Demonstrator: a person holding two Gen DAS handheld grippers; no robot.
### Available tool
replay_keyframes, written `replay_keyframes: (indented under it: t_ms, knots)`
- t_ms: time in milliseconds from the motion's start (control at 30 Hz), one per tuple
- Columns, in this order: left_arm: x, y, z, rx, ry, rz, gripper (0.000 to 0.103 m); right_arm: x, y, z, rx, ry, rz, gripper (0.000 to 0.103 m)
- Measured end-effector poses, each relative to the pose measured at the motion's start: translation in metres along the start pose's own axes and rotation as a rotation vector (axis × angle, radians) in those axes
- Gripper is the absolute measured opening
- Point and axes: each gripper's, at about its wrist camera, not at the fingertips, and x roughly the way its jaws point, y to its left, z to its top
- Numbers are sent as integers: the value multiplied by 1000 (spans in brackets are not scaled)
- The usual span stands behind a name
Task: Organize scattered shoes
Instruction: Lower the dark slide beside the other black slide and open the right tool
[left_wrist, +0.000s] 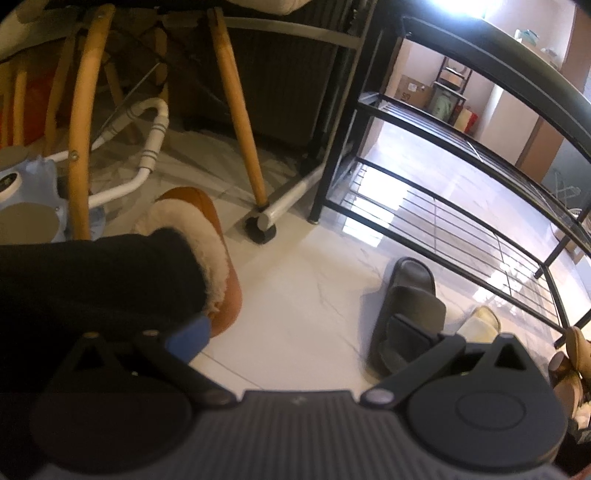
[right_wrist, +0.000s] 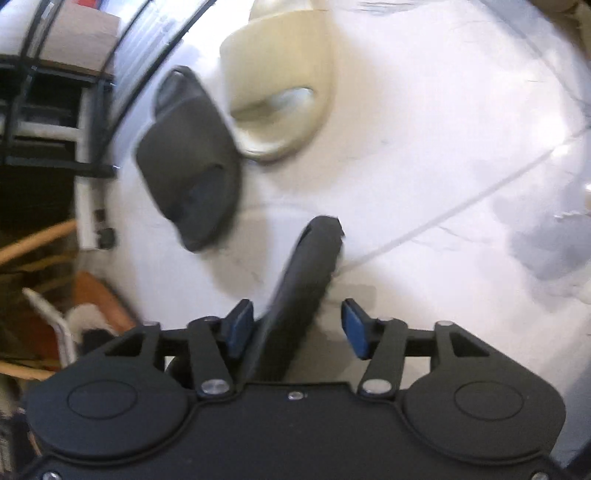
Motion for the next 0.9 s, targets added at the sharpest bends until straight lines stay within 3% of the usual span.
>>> replay_keyframes:
  t_ms: [33, 100, 233, 367, 433, 467, 533, 733, 900]
  knots:
    - [-1, -1, 0, 1, -1, -2, 102, 0, 2, -2, -11, -1, -12, 68]
    - [-2, -1, -1, 2, -4, -5, 102, -2, 11, -15, -40, 15, -23, 92]
    - [-4, -2, -1, 4, -5, -11, 102, 15, 36, -42, -91, 102, -8, 96]
    - [-8, 1, 1, 0, -20, -14, 102, 50, 46, -72, -79, 277, -1, 98]
    - [-8, 3, 2, -5, -25, -13, 102, 58, 43, -74, -18, 286, -10, 98]
    - [-9, 4, 2, -10, -25, -13, 102, 67, 30, -76, 140, 300, -3, 99]
    - [-8, 6, 3, -22, -23, -16, 102, 75, 23, -78, 240, 298, -34, 99]
    - [-8, 7, 4, -27, -21, -28, 102, 92, 28, -85, 320, 178, -131, 103]
    - [-8, 9, 5, -45, -19, -24, 102, 79, 54, -90, 30, 74, -145, 99]
